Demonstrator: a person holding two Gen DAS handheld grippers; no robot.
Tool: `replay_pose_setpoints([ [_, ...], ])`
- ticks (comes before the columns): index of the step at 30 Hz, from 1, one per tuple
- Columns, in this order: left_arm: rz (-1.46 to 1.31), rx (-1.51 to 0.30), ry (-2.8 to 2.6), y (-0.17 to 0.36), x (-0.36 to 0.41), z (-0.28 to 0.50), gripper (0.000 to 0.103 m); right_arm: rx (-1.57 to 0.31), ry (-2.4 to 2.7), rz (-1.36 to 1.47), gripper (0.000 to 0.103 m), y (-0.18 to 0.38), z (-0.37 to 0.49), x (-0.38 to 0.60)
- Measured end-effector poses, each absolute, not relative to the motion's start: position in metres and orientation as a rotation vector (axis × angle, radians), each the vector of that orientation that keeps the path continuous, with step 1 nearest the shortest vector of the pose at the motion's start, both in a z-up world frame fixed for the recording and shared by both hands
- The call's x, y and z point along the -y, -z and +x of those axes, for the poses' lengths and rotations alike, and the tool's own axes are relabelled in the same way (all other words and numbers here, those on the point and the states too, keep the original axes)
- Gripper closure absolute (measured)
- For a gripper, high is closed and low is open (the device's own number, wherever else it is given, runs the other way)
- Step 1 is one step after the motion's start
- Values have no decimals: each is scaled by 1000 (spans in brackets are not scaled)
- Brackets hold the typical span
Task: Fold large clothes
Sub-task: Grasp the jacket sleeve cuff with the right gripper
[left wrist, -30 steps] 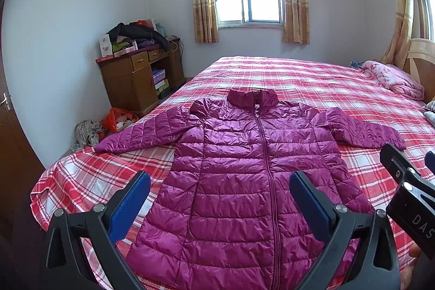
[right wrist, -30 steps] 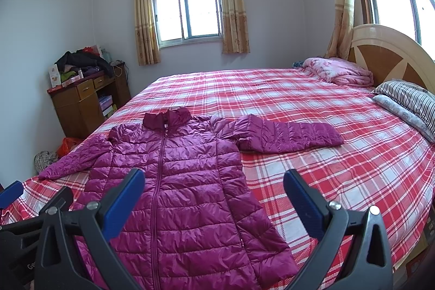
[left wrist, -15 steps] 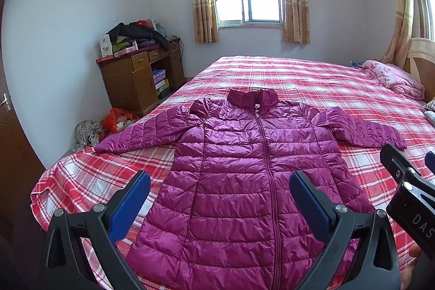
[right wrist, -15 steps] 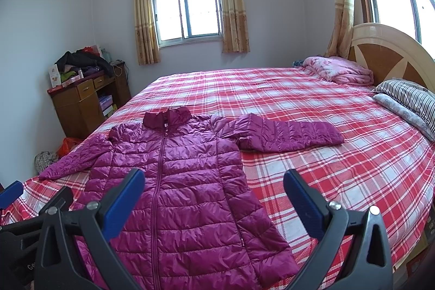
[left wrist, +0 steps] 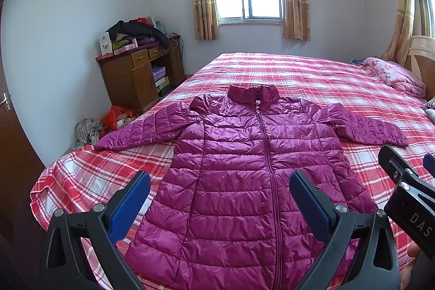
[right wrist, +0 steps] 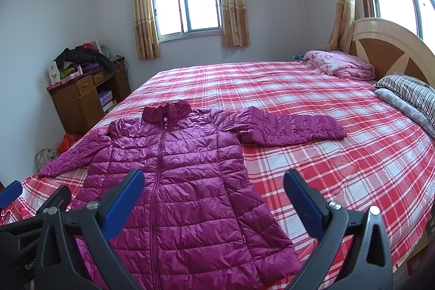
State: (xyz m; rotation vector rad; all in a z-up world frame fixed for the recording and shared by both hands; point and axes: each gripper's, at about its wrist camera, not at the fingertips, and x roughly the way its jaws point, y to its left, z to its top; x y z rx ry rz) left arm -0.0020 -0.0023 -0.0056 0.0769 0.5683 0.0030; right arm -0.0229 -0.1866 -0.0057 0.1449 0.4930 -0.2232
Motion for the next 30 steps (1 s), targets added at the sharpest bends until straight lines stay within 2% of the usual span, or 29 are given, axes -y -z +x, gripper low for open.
replay_pose_setpoints([
  [7, 40, -616, 49, 24, 1, 12, 1, -510, 218, 151, 0, 18, -15, 195],
  [13, -20, -704, 101, 57, -8, 44, 1, -606, 249, 182, 0, 50, 8, 234],
  [18, -78, -753, 83, 75, -32, 82, 1, -668, 338, 273, 0, 65, 35, 308],
  [23, -86, -704, 11, 70, -58, 124, 1, -672, 458, 424, 0, 66, 66, 398],
  [26, -77, -695, -4, 67, -68, 154, 1, -663, 563, 519, 8, 71, 79, 464],
  [30, -44, -686, -13, 71, -75, 192, 1, -654, 687, 631, 12, 90, 90, 535],
])
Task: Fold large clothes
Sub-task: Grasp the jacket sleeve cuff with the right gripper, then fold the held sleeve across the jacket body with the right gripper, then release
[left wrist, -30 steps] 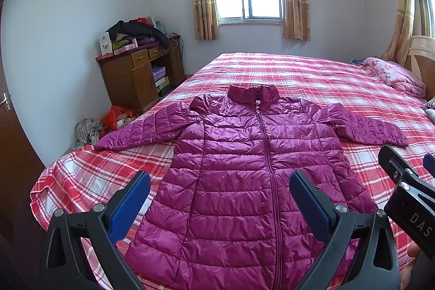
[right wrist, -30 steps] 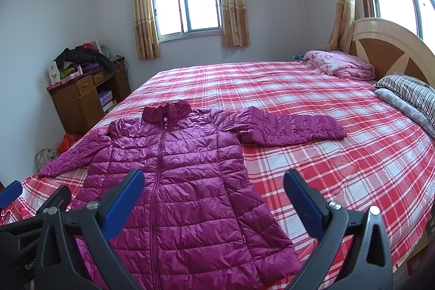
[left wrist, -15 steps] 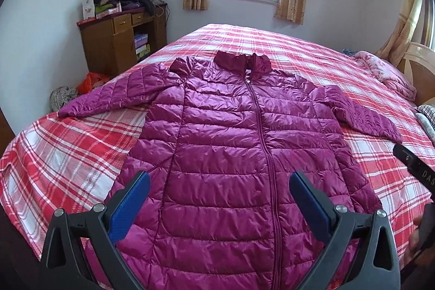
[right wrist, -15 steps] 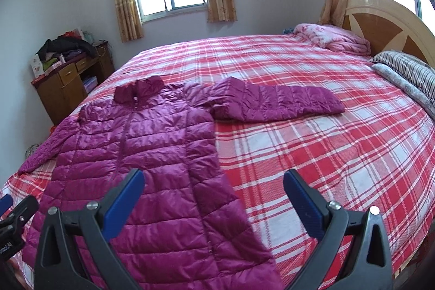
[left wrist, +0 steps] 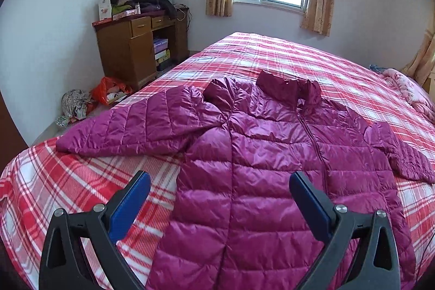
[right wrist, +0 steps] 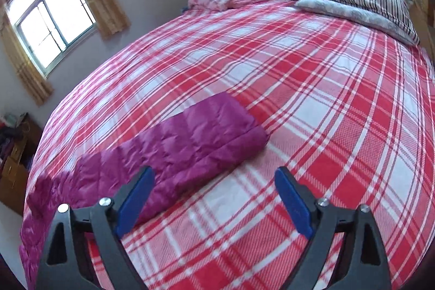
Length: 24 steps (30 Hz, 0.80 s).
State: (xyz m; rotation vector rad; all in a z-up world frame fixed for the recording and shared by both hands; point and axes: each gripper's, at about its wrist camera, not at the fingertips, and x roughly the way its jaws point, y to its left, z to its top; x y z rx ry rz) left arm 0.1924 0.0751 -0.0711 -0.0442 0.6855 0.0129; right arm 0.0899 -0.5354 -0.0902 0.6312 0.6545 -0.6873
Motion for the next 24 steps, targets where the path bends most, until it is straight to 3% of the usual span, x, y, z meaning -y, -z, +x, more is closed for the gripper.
replay_pose_setpoints([
  [9, -18, -726, -68, 106, -83, 254, 1, -738, 785, 685, 29, 137, 129, 577],
  [11, -14, -739, -78, 117, -84, 260, 1, -743, 822, 626, 46, 140, 133, 574],
  [18, -9, -818, -65, 145, -82, 266, 1, -782, 812, 511, 85, 143, 141, 573],
  [24, -42, -713, -23, 113, -96, 243, 1, -723, 763, 398, 89, 99, 142, 538],
])
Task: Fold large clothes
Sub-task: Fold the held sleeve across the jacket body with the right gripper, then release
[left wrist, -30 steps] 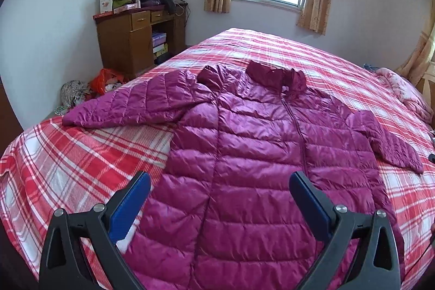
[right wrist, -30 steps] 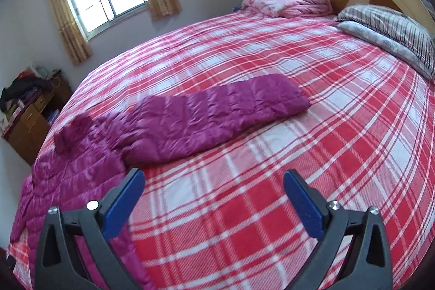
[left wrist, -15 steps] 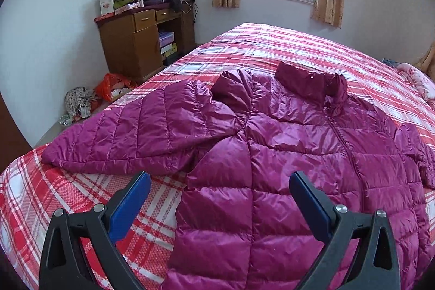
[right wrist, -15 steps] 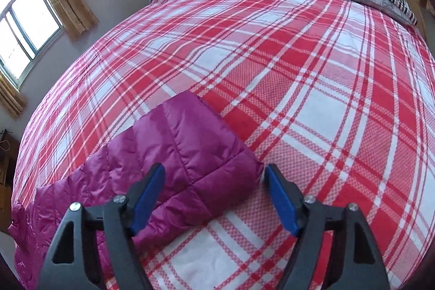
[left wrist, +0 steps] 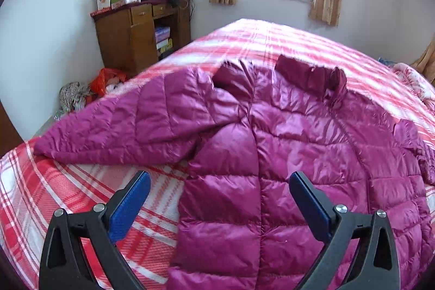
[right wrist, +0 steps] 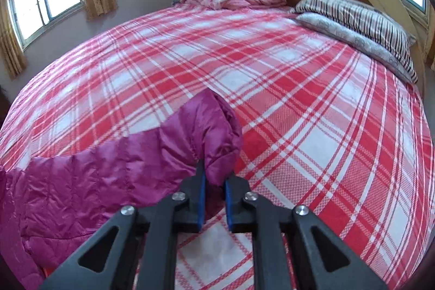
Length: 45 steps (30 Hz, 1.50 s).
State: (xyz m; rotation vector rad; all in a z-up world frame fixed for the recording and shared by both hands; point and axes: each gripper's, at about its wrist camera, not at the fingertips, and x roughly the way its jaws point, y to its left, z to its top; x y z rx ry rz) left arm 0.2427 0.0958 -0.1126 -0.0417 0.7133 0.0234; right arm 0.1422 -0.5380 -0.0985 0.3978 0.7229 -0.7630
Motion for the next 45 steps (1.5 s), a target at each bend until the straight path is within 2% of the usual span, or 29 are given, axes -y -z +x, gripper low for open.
replay_pose_setpoints([
  [7, -84, -639, -65, 108, -133, 224, 1, -593, 525, 200, 89, 15, 161, 429],
  [12, -166, -622, -76, 111, -153, 223, 1, -576, 285, 122, 89, -7, 185, 323],
  [17, -140, -616, -73, 113, -150, 223, 1, -596, 62, 97, 89, 13, 209, 223],
  [24, -173, -630, -70, 116, -153, 227, 1, -693, -153, 113, 89, 74, 244, 120],
  [33, -198, -661, -74, 121, -158, 232, 1, -783, -254, 125, 89, 128, 269, 70],
  [36, -193, -669, -73, 122, -157, 235, 1, -818, -287, 134, 82, 138, 272, 67],
  [37, -190, -671, -73, 123, -157, 235, 1, -838, -297, 152, 75, 142, 275, 67],
  [38, -187, -674, -72, 123, -156, 235, 1, -869, -321, 178, 54, 147, 276, 67],
  [40, -182, -673, -71, 124, -155, 236, 1, -919, -393, 240, 34, 153, 278, 66],
  [43, -171, -664, -65, 123, -153, 235, 1, -870, -451, 249, 36, 133, 264, 72],
  [45, -161, -663, -60, 123, -150, 235, 1, -757, -431, 232, 47, 111, 248, 91],
])
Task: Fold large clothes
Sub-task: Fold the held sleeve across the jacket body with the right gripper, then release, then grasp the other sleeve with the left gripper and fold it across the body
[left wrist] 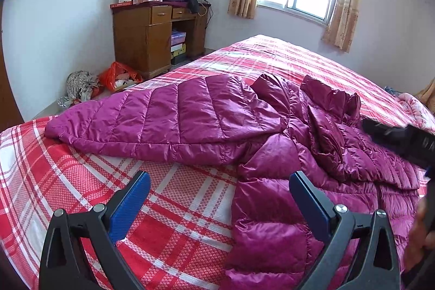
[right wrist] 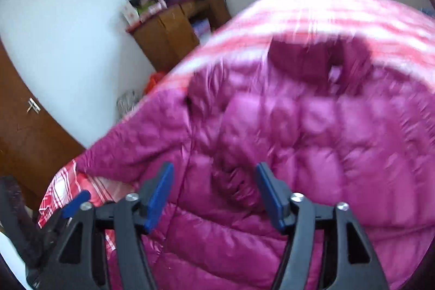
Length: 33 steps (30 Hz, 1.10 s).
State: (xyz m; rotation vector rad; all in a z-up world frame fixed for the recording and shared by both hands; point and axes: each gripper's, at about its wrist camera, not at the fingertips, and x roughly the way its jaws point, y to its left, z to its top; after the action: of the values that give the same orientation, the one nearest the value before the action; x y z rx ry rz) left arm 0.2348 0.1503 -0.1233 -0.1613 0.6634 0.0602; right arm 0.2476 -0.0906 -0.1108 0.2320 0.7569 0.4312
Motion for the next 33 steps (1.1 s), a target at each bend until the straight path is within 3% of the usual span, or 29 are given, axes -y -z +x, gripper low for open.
replay_pose_setpoints([
  [2, -153, -663, -56, 123, -148, 234, 1, -703, -349, 197, 57, 97, 240, 114],
  [12, -62, -682, -20, 113, -123, 234, 1, -913, -148, 42, 57, 151, 256, 184],
  [18, -32, -655, 34, 80, -85, 257, 1, -890, -134, -4, 57, 150, 246, 183],
  [20, 8, -624, 28, 73, -65, 272, 1, -869, -150, 40, 70, 137, 248, 191],
  [22, 28, -623, -8, 73, -49, 289, 1, -806, -109, 53, 71, 122, 252, 199],
  [26, -20, -689, -15, 94, -21, 325, 1, -790, 40, 47, 71, 117, 261, 234],
  [33, 4, -857, -104, 152, -1, 352, 1, -867, 113, 85, 71, 155, 265, 282],
])
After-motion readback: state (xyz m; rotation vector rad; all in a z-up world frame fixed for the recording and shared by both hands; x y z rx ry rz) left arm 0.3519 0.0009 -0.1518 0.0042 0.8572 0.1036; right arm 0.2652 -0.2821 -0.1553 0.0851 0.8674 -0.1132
